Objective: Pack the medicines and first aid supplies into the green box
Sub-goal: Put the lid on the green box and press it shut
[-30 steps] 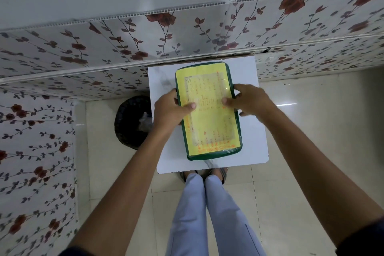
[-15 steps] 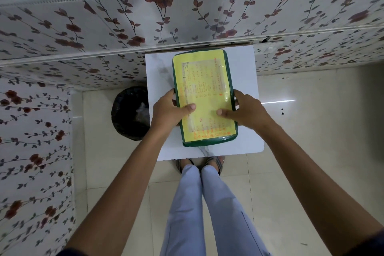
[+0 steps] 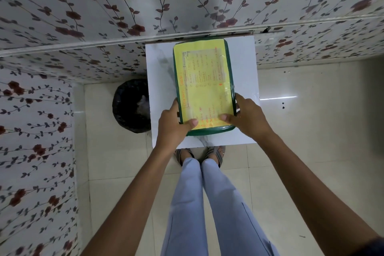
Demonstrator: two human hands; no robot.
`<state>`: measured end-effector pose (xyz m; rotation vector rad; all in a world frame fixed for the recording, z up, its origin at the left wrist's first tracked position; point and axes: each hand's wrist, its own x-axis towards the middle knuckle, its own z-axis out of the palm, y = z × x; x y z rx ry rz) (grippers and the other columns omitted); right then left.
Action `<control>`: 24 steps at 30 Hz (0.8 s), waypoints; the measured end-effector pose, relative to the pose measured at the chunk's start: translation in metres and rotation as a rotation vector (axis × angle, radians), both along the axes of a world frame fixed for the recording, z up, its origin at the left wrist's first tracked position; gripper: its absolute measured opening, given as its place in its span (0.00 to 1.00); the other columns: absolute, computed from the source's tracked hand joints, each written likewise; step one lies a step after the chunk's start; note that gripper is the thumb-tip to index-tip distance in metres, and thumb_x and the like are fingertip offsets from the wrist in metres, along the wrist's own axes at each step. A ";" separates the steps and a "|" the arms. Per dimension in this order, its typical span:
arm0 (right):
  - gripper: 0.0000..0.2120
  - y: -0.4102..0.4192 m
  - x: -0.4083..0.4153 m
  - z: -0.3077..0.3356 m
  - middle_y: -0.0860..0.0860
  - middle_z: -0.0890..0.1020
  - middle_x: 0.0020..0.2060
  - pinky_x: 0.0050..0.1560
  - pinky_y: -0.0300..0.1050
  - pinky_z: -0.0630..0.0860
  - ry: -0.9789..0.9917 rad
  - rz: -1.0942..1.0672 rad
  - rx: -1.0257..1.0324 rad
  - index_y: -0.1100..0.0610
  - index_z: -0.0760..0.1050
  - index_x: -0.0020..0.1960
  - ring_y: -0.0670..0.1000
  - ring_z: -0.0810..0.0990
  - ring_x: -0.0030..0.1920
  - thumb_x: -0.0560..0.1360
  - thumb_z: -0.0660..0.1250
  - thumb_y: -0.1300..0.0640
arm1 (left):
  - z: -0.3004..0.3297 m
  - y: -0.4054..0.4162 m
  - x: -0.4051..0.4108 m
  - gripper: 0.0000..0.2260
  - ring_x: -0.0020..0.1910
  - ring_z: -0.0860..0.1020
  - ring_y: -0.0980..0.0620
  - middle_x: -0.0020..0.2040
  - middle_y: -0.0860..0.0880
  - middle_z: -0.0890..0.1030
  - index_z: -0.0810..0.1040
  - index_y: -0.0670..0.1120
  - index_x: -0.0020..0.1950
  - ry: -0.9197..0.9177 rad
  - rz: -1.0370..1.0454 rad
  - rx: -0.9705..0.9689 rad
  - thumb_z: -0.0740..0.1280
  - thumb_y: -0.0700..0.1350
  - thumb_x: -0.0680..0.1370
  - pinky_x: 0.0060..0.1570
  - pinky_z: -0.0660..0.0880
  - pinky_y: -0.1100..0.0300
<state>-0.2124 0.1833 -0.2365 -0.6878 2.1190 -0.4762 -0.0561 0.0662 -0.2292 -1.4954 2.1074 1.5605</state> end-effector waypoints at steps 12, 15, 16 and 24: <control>0.27 0.010 0.006 0.001 0.61 0.76 0.56 0.44 0.42 0.70 0.016 -0.001 -0.040 0.55 0.64 0.67 0.56 0.76 0.49 0.72 0.68 0.51 | 0.002 0.003 -0.001 0.29 0.50 0.69 0.51 0.54 0.46 0.74 0.64 0.50 0.71 0.004 -0.015 -0.009 0.70 0.43 0.72 0.38 0.68 0.67; 0.28 0.010 0.004 0.000 0.60 0.77 0.57 0.45 0.43 0.71 0.012 0.011 -0.021 0.55 0.63 0.68 0.57 0.78 0.50 0.72 0.68 0.51 | 0.004 0.006 -0.002 0.29 0.51 0.69 0.52 0.53 0.47 0.73 0.64 0.50 0.71 -0.014 -0.005 -0.004 0.70 0.43 0.72 0.45 0.69 0.60; 0.28 0.010 0.003 -0.001 0.60 0.77 0.57 0.45 0.43 0.71 0.016 0.014 -0.021 0.54 0.63 0.68 0.58 0.78 0.51 0.72 0.68 0.51 | 0.004 0.007 -0.003 0.29 0.51 0.69 0.52 0.53 0.48 0.73 0.64 0.50 0.71 -0.014 -0.002 -0.005 0.70 0.43 0.72 0.46 0.69 0.60; 0.28 0.013 -0.001 0.000 0.60 0.77 0.57 0.45 0.43 0.72 0.021 0.023 -0.017 0.55 0.63 0.68 0.59 0.79 0.52 0.72 0.69 0.51 | 0.004 0.012 -0.006 0.29 0.52 0.72 0.48 0.52 0.46 0.74 0.65 0.51 0.70 -0.025 0.049 0.026 0.71 0.43 0.72 0.47 0.72 0.56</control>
